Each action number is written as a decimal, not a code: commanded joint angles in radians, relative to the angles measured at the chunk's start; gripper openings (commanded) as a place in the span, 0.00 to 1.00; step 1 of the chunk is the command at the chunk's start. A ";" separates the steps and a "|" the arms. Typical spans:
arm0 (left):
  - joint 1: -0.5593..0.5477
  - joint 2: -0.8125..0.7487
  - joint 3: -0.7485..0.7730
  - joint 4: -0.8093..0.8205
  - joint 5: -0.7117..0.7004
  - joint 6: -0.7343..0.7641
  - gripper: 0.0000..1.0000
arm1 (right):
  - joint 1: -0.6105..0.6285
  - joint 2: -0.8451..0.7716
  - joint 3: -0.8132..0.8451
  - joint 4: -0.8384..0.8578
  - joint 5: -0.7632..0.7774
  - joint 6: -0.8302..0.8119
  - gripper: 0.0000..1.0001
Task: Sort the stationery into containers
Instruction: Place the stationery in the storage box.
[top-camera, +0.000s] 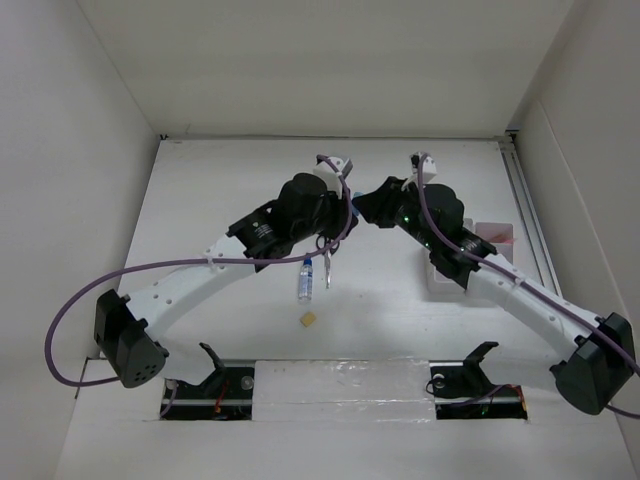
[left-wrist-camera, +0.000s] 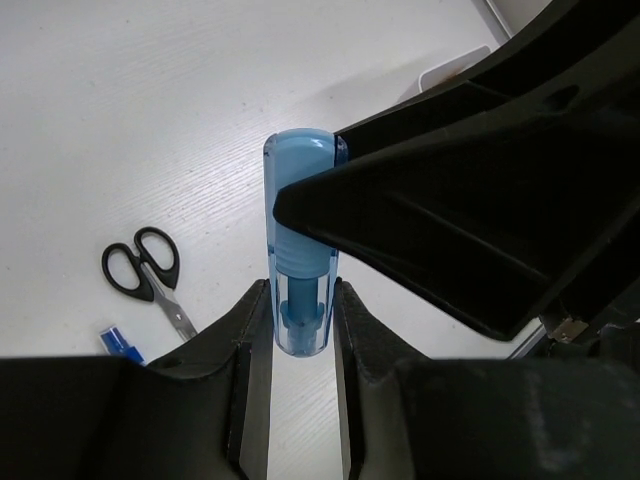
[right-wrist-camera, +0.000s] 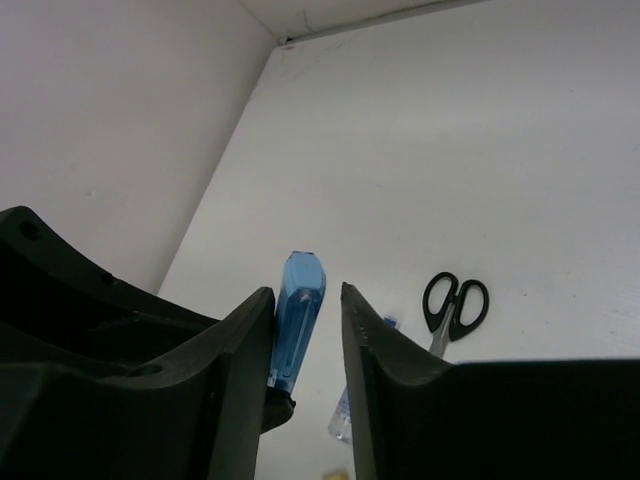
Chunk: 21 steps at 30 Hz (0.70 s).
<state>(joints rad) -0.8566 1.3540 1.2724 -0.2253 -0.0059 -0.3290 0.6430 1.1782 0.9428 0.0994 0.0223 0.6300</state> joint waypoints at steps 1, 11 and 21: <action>-0.005 -0.046 -0.007 0.070 0.021 0.013 0.00 | 0.009 0.018 0.042 0.063 0.001 0.016 0.31; -0.005 -0.055 -0.007 0.080 0.012 0.022 0.00 | 0.009 0.040 0.051 0.063 -0.030 0.034 0.00; -0.005 -0.157 -0.015 0.034 -0.028 -0.031 1.00 | -0.081 -0.103 0.016 -0.062 0.234 0.016 0.00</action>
<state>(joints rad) -0.8585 1.2484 1.2293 -0.2020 -0.0303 -0.3347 0.6025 1.1576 0.9520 0.0731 0.1204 0.6659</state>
